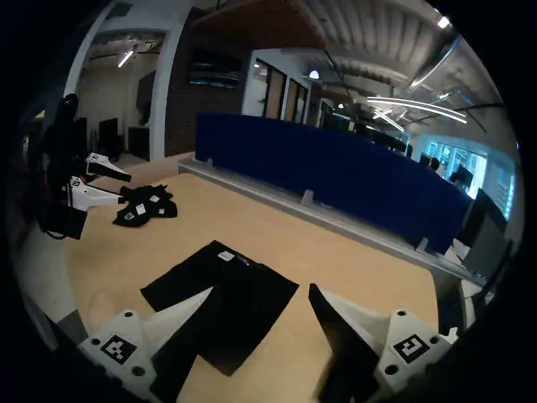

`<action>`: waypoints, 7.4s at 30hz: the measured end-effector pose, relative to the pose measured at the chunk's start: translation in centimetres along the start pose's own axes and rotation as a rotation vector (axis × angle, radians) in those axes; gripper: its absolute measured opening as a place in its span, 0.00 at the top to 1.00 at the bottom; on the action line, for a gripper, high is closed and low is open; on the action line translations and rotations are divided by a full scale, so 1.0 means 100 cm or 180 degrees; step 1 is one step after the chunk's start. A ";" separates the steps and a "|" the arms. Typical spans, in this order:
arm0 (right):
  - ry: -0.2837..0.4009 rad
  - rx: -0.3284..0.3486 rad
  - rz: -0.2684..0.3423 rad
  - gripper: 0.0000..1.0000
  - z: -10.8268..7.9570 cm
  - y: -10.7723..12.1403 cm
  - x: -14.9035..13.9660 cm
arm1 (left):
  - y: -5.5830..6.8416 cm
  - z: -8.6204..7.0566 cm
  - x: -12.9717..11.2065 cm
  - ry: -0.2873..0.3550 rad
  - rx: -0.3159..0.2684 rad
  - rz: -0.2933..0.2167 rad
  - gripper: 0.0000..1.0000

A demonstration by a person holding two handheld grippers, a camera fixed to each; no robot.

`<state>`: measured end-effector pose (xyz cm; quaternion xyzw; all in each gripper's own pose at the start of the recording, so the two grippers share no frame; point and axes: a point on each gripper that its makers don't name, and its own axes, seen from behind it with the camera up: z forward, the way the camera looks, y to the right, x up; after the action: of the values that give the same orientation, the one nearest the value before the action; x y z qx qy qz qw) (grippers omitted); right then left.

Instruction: Fold towel

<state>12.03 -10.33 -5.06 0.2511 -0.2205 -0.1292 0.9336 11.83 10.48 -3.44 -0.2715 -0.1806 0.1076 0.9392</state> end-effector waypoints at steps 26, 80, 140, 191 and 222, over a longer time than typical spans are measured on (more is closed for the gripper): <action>-0.0709 0.0301 0.0056 0.00 0.047 -0.046 -0.145 | 0.053 0.040 -0.157 -0.0845 -0.0419 0.0099 0.01; -0.1257 0.0458 0.0222 0.37 0.064 -0.072 -0.243 | 0.092 0.058 -0.232 -0.1460 -0.0734 0.0158 0.38; -0.0700 0.0527 0.0270 0.84 -0.006 -0.062 -0.121 | 0.096 -0.012 -0.136 -0.1425 -0.0409 0.0027 0.94; -0.0966 0.0460 0.0371 0.84 0.071 -0.006 -0.116 | 0.063 0.079 -0.116 -0.1425 -0.0273 0.0003 0.95; -0.1154 0.0393 0.0721 0.83 0.137 0.012 -0.155 | 0.050 0.141 -0.160 -0.1594 -0.0035 -0.0203 0.93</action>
<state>-7.80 -9.49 0.87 0.2541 -0.4190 -0.0528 0.8701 -8.87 16.54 0.44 -0.2357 -0.4167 0.1408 0.8666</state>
